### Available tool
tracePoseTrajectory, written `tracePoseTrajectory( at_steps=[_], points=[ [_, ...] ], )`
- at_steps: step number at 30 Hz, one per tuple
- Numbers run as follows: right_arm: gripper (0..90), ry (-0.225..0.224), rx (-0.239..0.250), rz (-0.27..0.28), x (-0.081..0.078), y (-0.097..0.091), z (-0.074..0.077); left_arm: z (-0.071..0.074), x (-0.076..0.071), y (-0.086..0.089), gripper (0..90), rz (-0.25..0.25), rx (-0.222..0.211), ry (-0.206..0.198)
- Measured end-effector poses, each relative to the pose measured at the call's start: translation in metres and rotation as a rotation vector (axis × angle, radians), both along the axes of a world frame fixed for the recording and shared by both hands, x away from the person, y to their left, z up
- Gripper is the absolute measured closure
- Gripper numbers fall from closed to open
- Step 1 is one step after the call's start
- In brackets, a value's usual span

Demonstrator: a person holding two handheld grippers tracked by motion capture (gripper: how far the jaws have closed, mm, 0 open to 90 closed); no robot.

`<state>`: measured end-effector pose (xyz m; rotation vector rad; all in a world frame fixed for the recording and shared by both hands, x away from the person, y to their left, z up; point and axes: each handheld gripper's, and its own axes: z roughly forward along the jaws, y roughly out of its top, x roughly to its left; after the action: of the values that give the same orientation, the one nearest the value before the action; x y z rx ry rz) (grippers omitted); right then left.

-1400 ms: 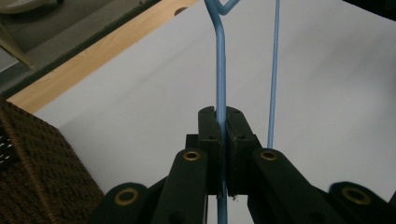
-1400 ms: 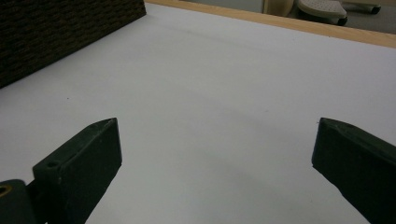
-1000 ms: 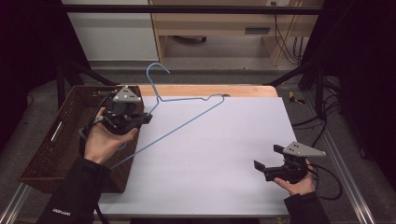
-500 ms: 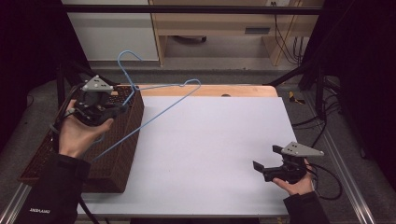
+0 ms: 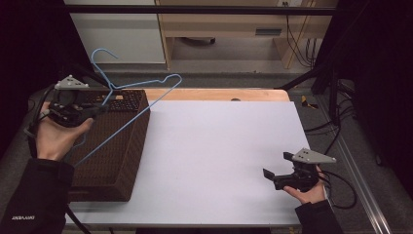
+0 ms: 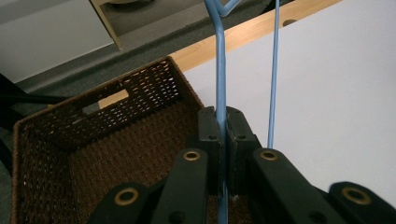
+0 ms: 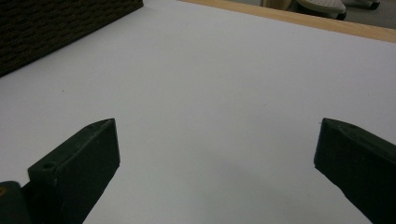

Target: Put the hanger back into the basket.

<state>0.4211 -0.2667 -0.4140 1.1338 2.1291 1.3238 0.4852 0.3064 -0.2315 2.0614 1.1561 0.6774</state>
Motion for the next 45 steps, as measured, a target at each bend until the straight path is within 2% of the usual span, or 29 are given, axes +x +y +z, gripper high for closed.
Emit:
tracePoseTrajectory(
  at_steps=[6,14,18,25,29,33,37,45],
  points=[
    [0.6,0.006,-0.001,-0.003,0.000,0.000,0.000,-0.006,0.003,0.019,86.9,0.035,0.003,-0.005],
    [0.6,0.003,-0.001,-0.002,0.000,0.001,-0.001,-0.013,0.002,0.041,86.9,0.085,0.031,-0.011],
    [0.6,0.005,-0.002,-0.003,0.001,0.001,-0.001,-0.018,0.002,0.054,86.9,0.122,0.024,-0.019],
    [0.7,0.004,-0.005,-0.004,0.001,0.001,-0.001,-0.030,0.001,0.077,86.9,0.155,0.042,0.000],
    [0.6,0.007,-0.008,-0.003,0.001,0.002,-0.001,-0.040,0.000,0.088,86.9,0.177,0.031,0.006],
    [0.6,0.010,-0.010,-0.001,0.001,0.002,-0.002,-0.049,0.001,0.098,86.9,0.198,0.040,0.023],
    [0.6,0.009,-0.013,-0.001,0.001,0.002,-0.002,-0.059,0.001,0.105,86.9,0.215,0.031,0.035],
    [0.6,0.013,-0.013,-0.003,0.001,0.004,-0.003,-0.079,0.003,0.106,86.8,0.198,0.035,0.040]
  ],
)
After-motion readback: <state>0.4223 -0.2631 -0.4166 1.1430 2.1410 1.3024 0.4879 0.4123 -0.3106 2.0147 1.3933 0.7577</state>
